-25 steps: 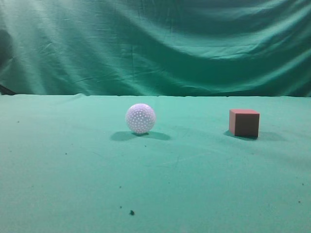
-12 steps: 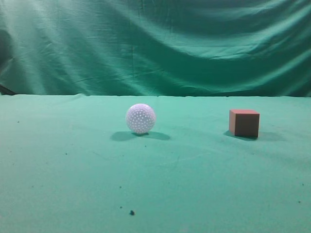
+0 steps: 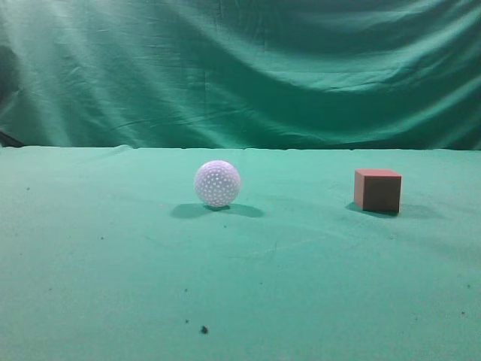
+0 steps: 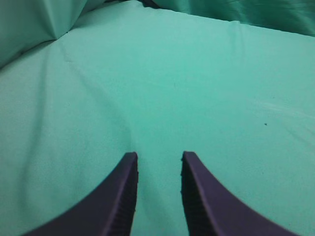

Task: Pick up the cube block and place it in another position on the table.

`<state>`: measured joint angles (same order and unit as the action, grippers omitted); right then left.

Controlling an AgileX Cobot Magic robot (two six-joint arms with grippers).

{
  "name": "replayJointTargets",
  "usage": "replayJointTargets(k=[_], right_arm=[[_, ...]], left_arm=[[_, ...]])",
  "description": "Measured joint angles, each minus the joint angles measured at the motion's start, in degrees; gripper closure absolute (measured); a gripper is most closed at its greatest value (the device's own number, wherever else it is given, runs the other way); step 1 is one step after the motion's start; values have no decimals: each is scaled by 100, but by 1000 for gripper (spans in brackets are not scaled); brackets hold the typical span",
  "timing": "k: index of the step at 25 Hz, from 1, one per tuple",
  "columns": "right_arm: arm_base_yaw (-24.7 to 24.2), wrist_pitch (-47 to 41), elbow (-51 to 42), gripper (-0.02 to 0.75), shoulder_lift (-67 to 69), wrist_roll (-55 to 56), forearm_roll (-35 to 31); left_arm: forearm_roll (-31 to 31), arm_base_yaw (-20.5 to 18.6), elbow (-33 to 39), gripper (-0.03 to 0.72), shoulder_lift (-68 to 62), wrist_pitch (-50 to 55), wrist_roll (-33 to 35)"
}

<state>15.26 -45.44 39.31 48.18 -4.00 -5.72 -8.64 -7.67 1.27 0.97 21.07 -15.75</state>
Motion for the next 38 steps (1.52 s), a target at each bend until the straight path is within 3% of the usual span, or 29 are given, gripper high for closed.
replayJointTargets(k=[5,17,21,25,27,34,35,37,38], right_arm=[[736,-63,489,738,1262,66,-4],[1413,-466,2147,738,3847,262,162],[1413,-156,2230,515,4252,262,227],[1413,131,2230,244,4506,310,335],[1413,285,2240,160,4647,482,429],[1413,405,2252,163,5231,935,626],[1413,416,2252,213,5304,972,634],[1413,425,2255,216,5413,986,638],[1413,425,2265,288,5464,995,648]], left_arm=[[0,0,0,453,0,0,0],[0,0,0,453,0,0,0],[0,0,0,453,0,0,0],[0,0,0,453,0,0,0],[0,0,0,453,0,0,0],[0,0,0,453,0,0,0],[0,0,0,453,0,0,0],[0,0,0,453,0,0,0],[0,0,0,453,0,0,0]])
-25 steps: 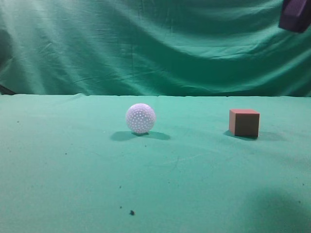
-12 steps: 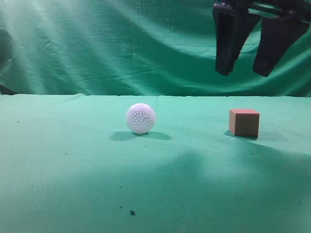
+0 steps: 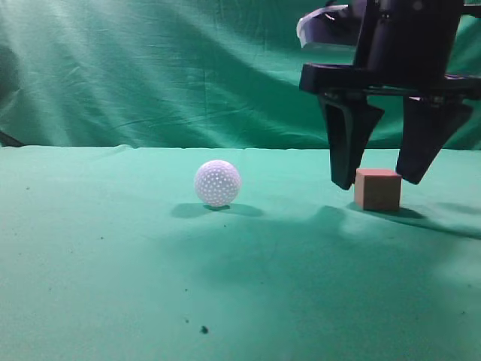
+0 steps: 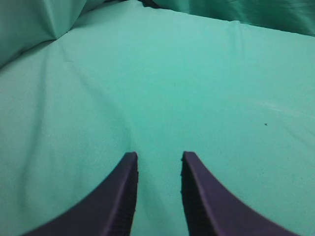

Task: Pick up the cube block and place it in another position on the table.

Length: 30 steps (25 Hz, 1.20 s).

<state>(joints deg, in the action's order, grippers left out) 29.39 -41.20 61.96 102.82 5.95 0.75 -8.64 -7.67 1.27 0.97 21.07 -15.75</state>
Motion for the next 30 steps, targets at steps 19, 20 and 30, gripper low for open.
replayJointTargets(k=[19,20,30], right_arm=[[-298,-60,1609,514,213,319,1240],[-397,-15,1671,514,345,350,1252],[-659,213,2204,514,1283,337,1107]], left_arm=[[0,0,0,453,0,0,0],[0,0,0,453,0,0,0],[0,0,0,453,0,0,0]])
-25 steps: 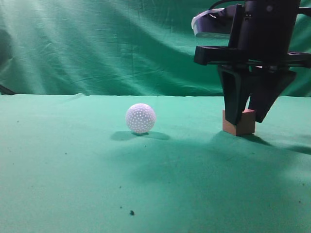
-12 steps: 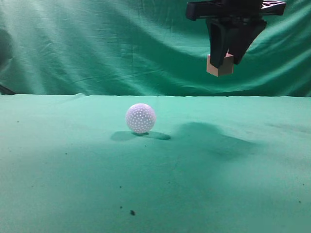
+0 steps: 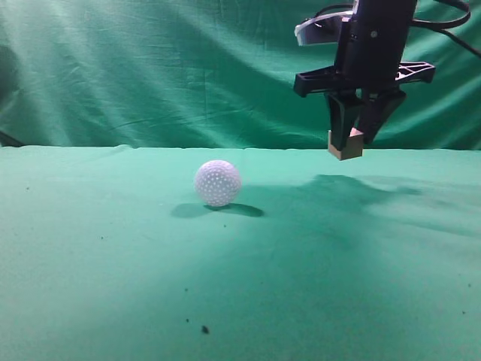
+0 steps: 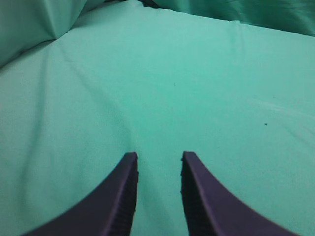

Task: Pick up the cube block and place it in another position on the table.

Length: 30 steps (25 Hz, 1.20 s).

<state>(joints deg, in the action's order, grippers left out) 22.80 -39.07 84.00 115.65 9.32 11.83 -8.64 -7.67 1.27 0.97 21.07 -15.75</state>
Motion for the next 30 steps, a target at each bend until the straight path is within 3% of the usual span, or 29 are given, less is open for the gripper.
replayJointTargets(k=[1,8,14,18,21,25,30], right_arm=[[0,27,10,514,27,0,-25],[0,96,36,265,219,-3,-48],[0,-509,216,265,-78,31,-71],[0,-1151,268,614,-806,-32,-71],[0,-1456,280,738,-1438,-44,-81],[0,-1635,-229,738,-2393,-45,-142],[0,-1504,-1684,738,-3973,46,-422]], left_arm=[[0,0,0,453,0,0,0],[0,0,0,453,0,0,0],[0,0,0,453,0,0,0],[0,0,0,453,0,0,0],[0,0,0,453,0,0,0],[0,0,0,453,0,0,0],[0,0,0,453,0,0,0]])
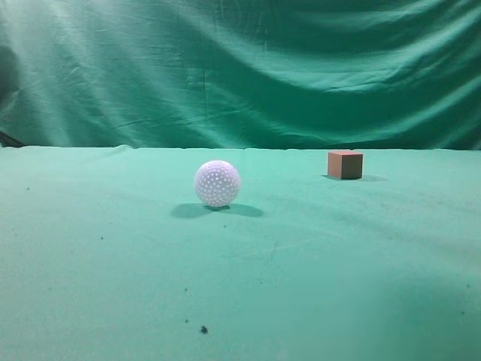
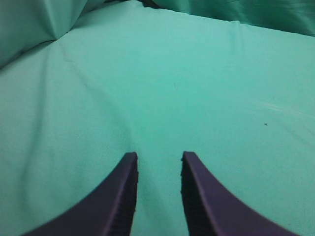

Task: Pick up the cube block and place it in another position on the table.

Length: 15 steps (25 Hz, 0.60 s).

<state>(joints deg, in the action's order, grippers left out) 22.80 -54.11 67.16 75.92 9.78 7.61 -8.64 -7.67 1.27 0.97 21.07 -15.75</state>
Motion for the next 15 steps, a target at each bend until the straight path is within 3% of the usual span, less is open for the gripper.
replayJointTargets(k=[8,15], right_arm=[[0,201,-1968,738,-2202,116,-335],[0,50,-2374,738,-3416,128,-1080]], left_arm=[[0,0,0,453,0,0,0],[0,0,0,453,0,0,0]])
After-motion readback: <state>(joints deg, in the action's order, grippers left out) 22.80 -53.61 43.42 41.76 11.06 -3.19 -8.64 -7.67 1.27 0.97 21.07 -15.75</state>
